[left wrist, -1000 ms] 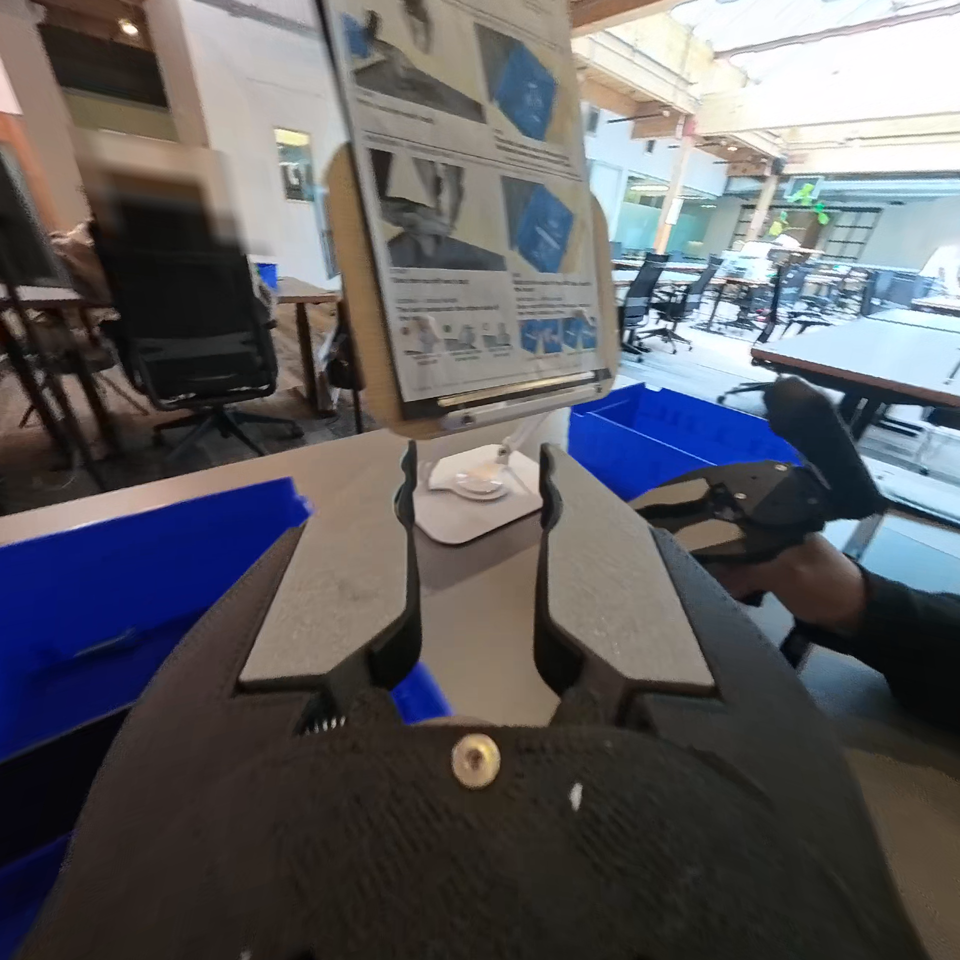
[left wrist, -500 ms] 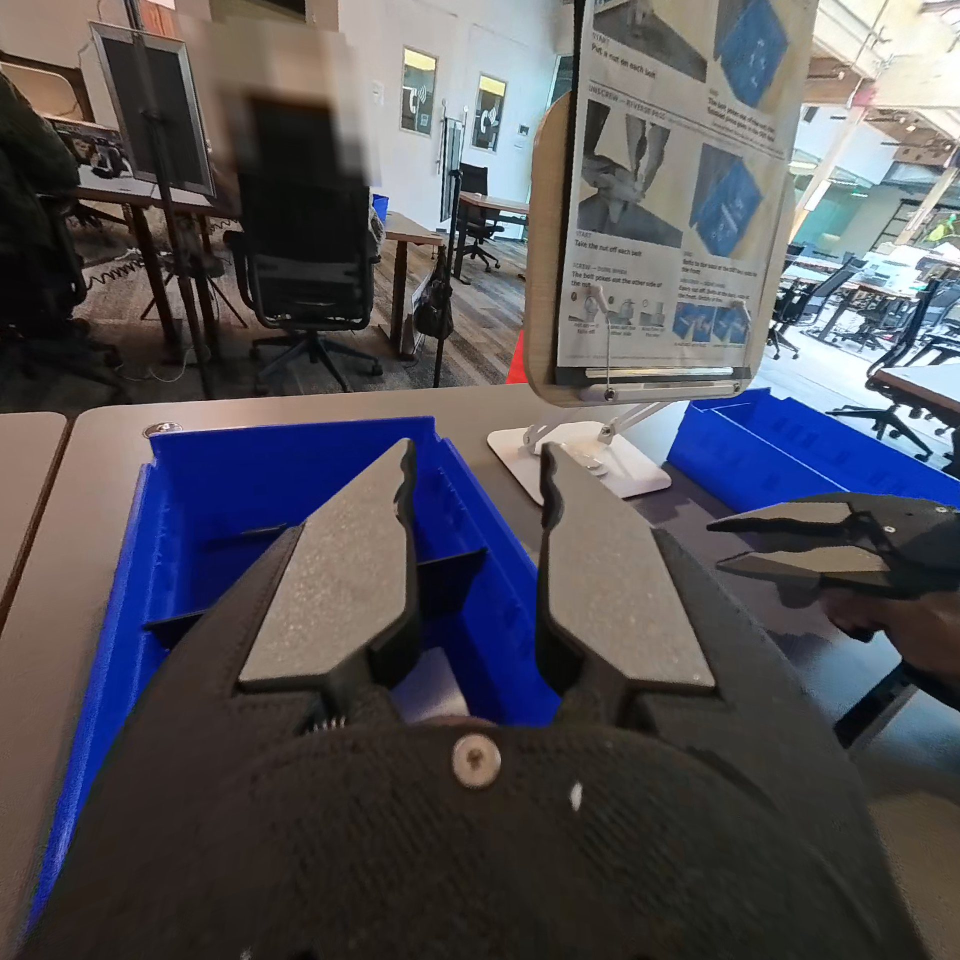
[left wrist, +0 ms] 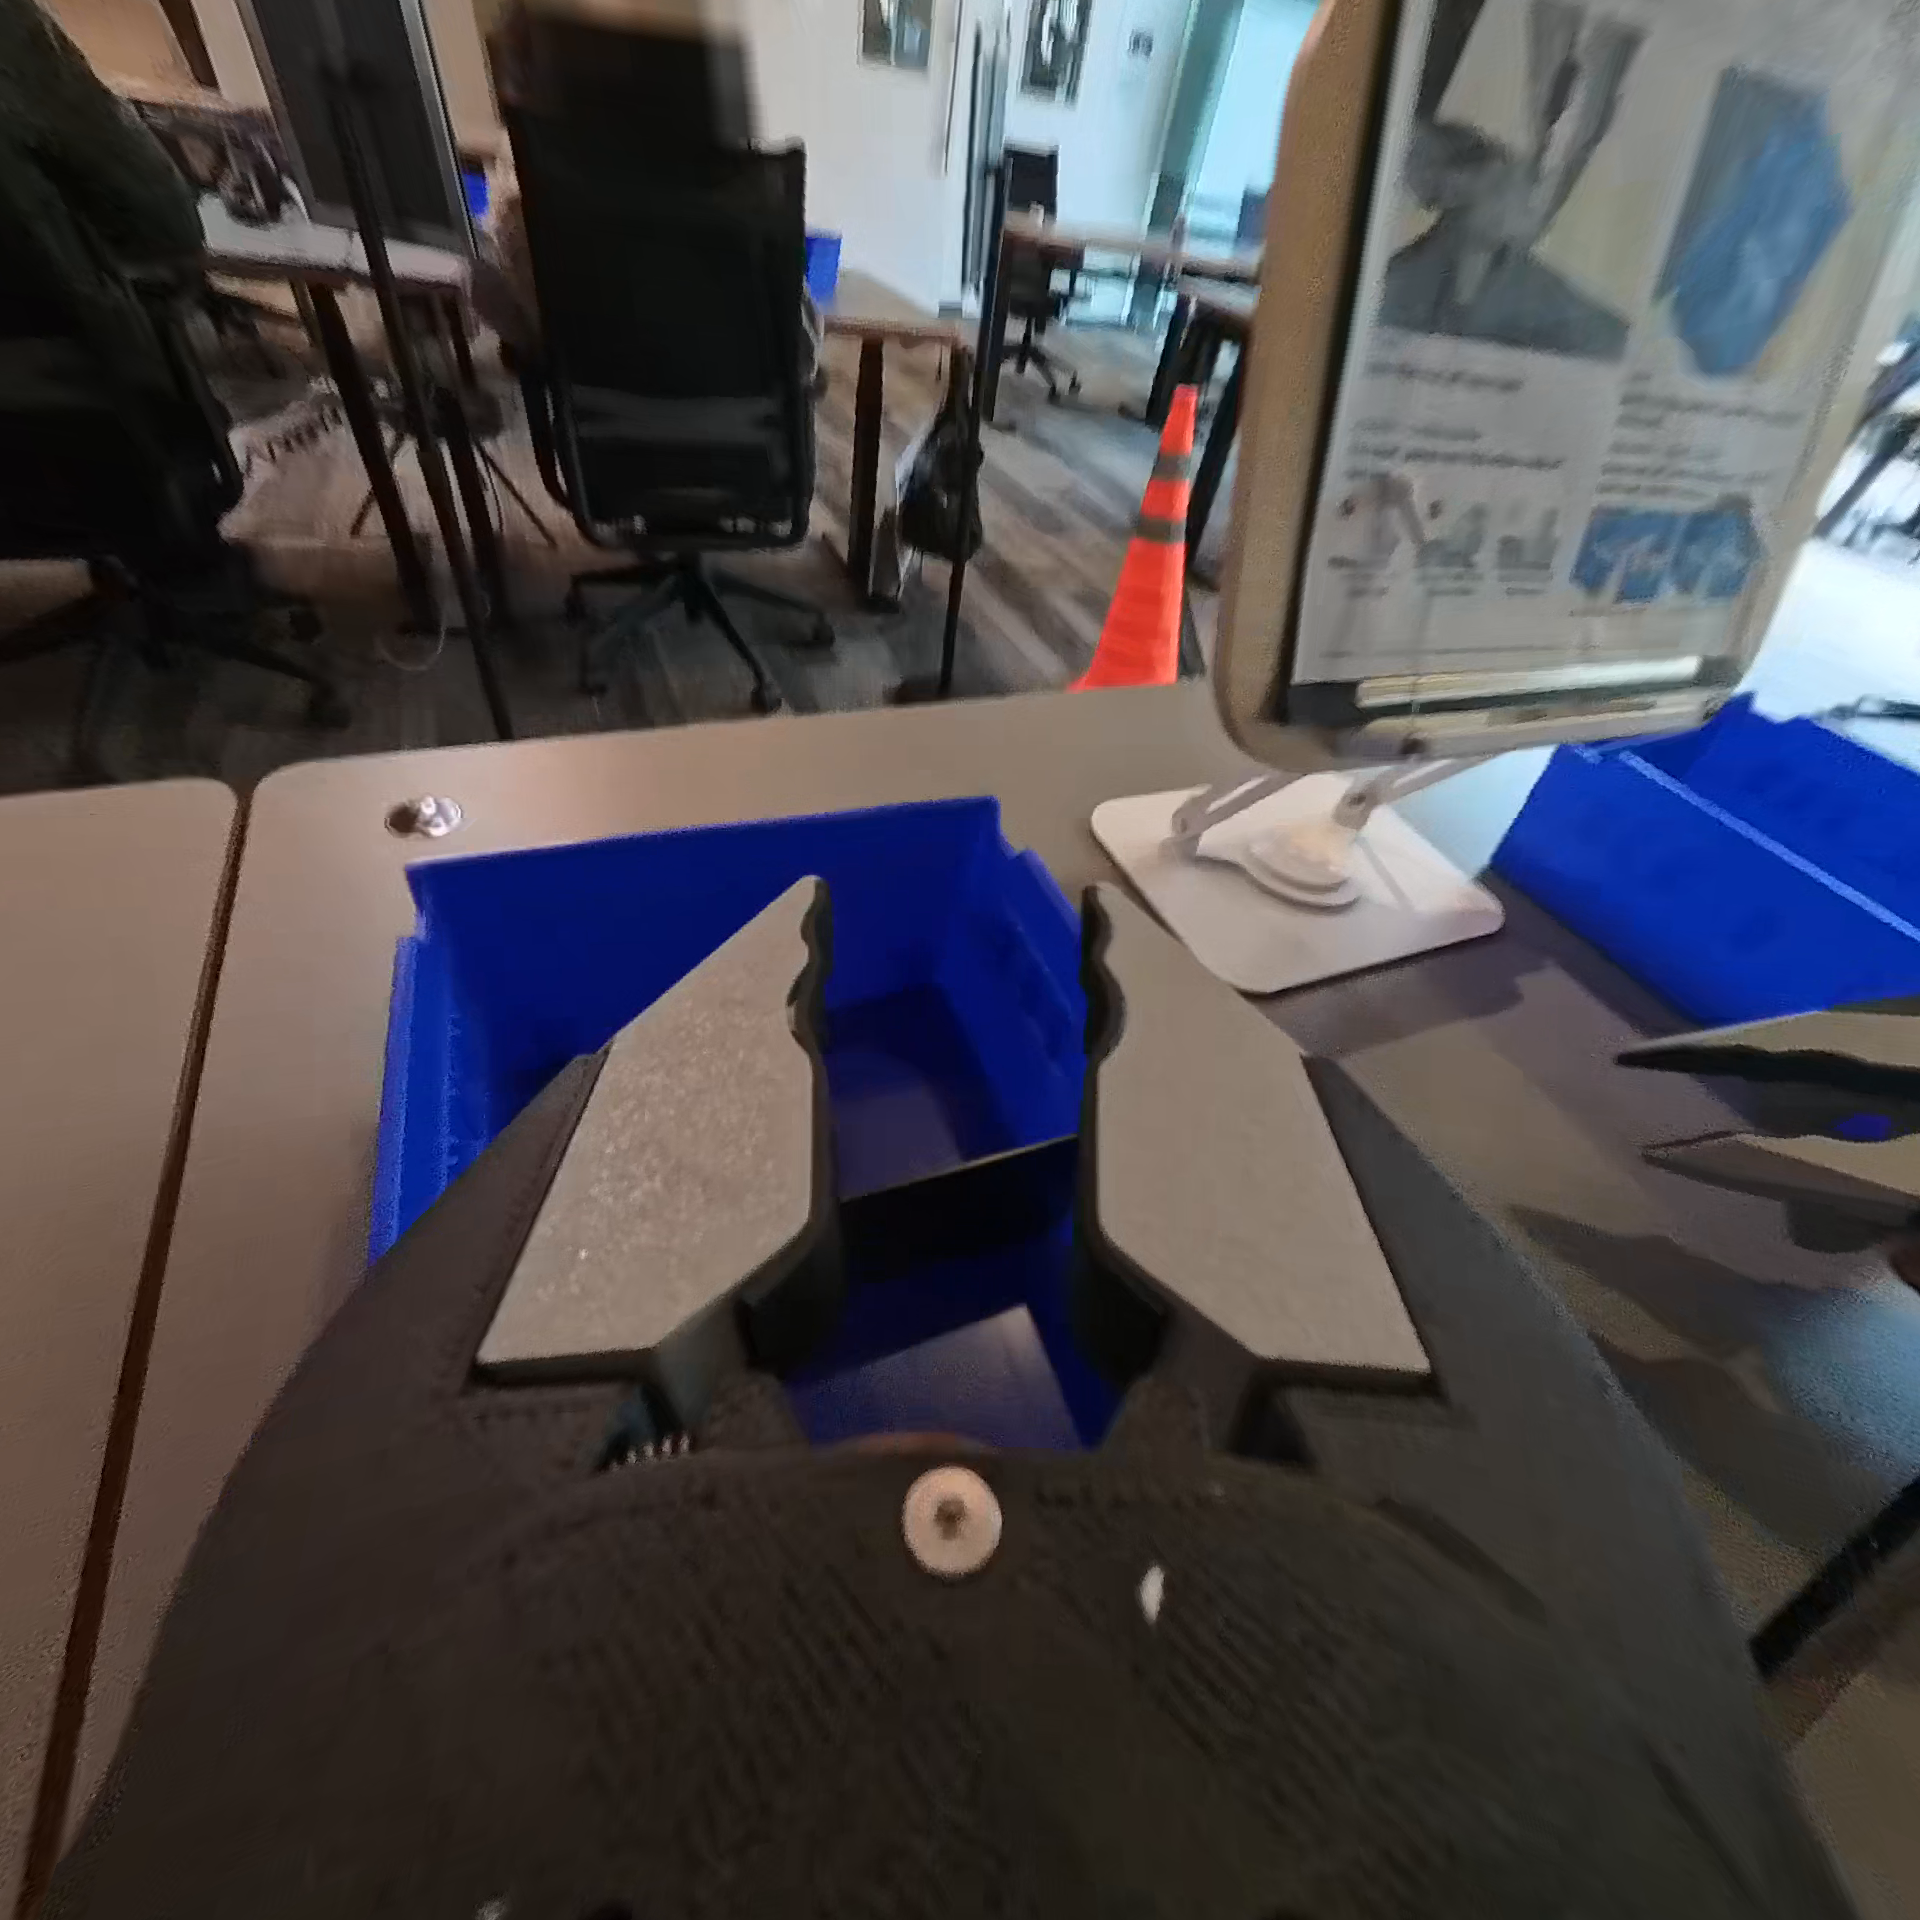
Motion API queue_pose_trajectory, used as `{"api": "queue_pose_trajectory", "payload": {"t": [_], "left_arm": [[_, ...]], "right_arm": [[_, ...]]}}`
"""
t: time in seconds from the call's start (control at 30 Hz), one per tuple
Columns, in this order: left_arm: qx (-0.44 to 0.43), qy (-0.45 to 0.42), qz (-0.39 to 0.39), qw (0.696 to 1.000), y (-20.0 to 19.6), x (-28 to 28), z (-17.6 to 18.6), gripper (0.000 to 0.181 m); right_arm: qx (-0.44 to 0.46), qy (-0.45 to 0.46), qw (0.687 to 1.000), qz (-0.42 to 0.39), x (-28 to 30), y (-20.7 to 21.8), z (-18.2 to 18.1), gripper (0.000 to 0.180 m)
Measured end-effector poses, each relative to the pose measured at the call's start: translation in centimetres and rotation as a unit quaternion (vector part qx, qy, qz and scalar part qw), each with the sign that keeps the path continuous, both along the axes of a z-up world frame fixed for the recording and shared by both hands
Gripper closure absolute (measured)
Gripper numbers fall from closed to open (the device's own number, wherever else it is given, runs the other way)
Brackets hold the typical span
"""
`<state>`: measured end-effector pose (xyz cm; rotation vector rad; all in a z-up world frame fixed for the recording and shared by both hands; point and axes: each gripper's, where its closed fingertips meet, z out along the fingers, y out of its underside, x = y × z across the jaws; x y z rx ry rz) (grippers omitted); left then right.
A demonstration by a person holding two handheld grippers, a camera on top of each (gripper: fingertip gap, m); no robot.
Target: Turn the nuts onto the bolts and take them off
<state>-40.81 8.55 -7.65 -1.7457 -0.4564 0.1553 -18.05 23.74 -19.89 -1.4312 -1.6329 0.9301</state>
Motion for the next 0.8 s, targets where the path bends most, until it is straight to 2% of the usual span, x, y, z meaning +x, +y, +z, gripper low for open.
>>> {"api": "queue_pose_trajectory", "payload": {"t": [0.17,0.27,0.43,0.57,0.8], "left_arm": [[-0.169,-0.058,-0.037,0.983,3.0,-2.9,-5.6,0.135],[-0.269,-0.042,-0.035,0.962,3.6,-5.0,-8.9,0.134],[-0.386,-0.042,-0.047,0.92,4.2,-6.8,-13.5,0.134],[-0.436,-0.018,-0.021,0.899,4.7,-9.2,-15.4,0.134],[-0.486,-0.012,0.011,0.874,4.6,-11.1,-17.2,0.135]], "right_arm": [[0.001,0.0,1.0,0.007,0.0,-0.4,0.1,0.141],[0.014,-0.001,1.0,0.01,0.0,-0.7,0.1,0.141],[0.046,0.005,0.999,0.011,0.1,-0.9,0.8,0.141],[0.068,0.013,0.998,0.003,0.3,-0.4,1.5,0.141],[0.049,0.001,0.999,0.002,0.2,0.0,0.7,0.141]]}}
